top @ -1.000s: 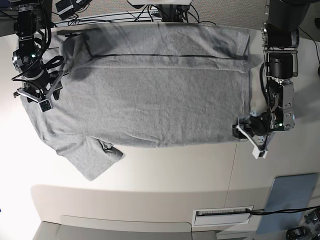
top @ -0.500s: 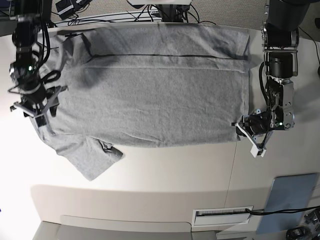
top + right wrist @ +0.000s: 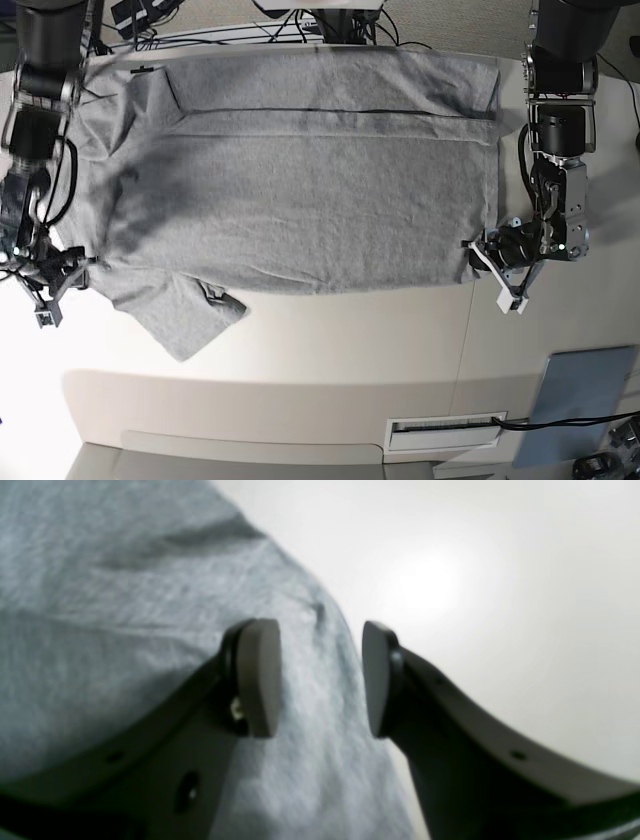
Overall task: Fold the T-shirt properly
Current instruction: 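Move the right gripper to the opposite side edge near the sleeve and pinch, then lift both grippers and fold this side over onto the first fold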
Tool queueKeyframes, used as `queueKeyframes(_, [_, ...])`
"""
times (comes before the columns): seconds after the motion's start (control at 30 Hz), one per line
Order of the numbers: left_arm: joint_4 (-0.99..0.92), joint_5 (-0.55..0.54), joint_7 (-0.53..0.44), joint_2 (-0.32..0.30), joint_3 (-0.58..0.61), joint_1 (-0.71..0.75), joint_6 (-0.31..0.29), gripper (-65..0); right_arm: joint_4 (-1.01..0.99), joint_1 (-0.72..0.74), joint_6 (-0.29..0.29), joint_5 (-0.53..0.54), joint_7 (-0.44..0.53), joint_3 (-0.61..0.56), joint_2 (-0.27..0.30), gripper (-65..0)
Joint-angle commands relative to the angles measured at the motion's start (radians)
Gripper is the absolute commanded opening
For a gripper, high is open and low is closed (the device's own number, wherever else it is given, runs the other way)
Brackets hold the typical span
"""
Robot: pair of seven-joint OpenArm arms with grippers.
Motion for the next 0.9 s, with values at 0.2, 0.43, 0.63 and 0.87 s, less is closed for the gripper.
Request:
queueKeyframes(0.2, [0.014,-0.009,-0.008,-0.014,-0.003,-0.026,-0.004,-65.0,-0.424,0.269,-0.014,-0.258,0.247,-0.102,0.011,-38.8])
queueKeyframes(0.43, [0.014,-0.009,-0.009,-0.014,-0.003,-0.026,-0.004,-65.0,-0.603,0.341,-0.074,-0.302,0.355,-0.245,0.008,-38.8])
queueKeyframes(0.63, [0.014,-0.009,-0.009,-0.014,-0.003,-0.026,-0.004,-65.0,-0.607,0.286,-0.074,-0.293,0.3,-0.27,-0.011,-38.8])
queueKeyframes(0.87, [0.014,-0.01,-0.01,-0.014,-0.003,-0.026,-0.004,-65.0,-0.607,0.233,-0.075,-0.294,0.296,-0.27,-0.011,-59.0])
